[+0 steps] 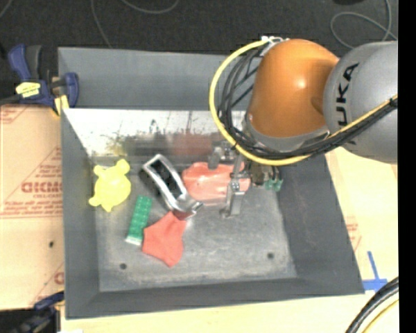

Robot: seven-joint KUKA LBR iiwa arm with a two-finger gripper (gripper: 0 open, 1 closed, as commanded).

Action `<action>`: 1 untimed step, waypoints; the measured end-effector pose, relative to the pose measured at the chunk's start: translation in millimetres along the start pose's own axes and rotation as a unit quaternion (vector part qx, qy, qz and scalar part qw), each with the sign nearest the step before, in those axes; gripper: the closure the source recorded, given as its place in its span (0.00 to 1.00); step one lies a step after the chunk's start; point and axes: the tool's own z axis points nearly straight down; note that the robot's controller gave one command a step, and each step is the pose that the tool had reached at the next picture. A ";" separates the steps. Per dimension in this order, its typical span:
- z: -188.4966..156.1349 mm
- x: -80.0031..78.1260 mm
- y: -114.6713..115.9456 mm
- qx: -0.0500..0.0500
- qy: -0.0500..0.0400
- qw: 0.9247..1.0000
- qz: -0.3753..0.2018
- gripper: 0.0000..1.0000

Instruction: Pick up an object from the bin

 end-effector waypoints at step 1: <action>66.6 -28.5 -19.9 0.001 -0.002 1.000 -0.009 0.00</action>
Offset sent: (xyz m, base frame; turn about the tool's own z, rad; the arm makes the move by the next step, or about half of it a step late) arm 0.0477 -0.0221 -0.1655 -0.0226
